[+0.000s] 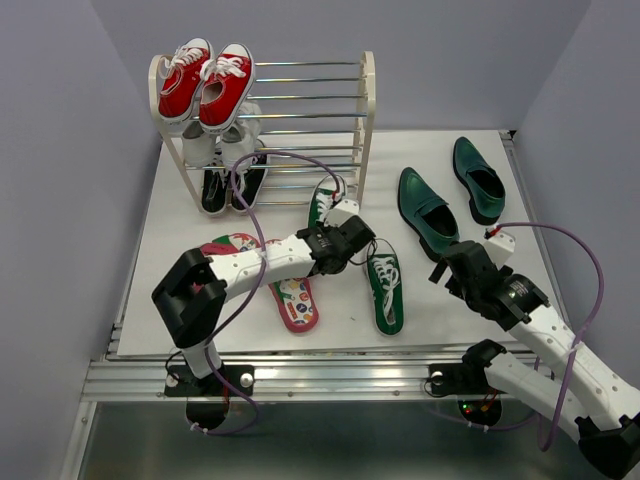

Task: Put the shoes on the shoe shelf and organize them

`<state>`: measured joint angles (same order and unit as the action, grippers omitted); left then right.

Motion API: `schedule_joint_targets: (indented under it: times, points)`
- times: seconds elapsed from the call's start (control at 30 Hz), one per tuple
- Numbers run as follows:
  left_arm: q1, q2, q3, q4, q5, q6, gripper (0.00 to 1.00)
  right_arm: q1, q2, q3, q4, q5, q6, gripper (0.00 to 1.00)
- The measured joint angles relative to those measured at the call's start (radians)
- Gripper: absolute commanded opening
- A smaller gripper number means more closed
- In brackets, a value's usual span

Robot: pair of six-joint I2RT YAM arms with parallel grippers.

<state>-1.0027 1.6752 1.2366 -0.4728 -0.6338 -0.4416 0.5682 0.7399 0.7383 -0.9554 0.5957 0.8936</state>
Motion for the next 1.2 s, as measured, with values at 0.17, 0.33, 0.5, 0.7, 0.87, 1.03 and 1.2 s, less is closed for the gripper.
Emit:
schedule_joint_targets:
  times: [0.17, 0.33, 0.5, 0.7, 0.87, 1.03, 1.2]
  points:
    - [0.021, 0.033, 0.018, 0.013, -0.019, 0.016, 0.0, 0.0, 0.004, 0.0, 0.0, 0.0, 0.0, 1.0]
    - [0.056, 0.033, 0.028, 0.055, -0.018, 0.054, 0.0, 0.0, 0.015, 0.0, 0.0, 0.0, 0.0, 1.0]
    - [0.106, 0.057, 0.073, 0.096, -0.018, 0.112, 0.0, 0.0, 0.019, 0.0, 0.003, -0.001, -0.005, 1.0]
    - [0.171, 0.115, 0.145, 0.131, -0.006, 0.174, 0.0, 0.0, 0.027, 0.0, 0.007, -0.005, -0.015, 1.0]
    - [0.225, 0.157, 0.179, 0.14, 0.001, 0.222, 0.0, 0.0, 0.026, 0.0, 0.006, -0.008, -0.026, 1.0]
    - [0.268, 0.16, 0.188, 0.141, 0.006, 0.245, 0.0, 0.0, 0.026, 0.004, 0.006, -0.009, -0.032, 1.0]
    - [0.299, 0.16, 0.191, 0.159, -0.002, 0.266, 0.0, 0.0, 0.017, 0.009, 0.006, -0.009, -0.034, 1.0]
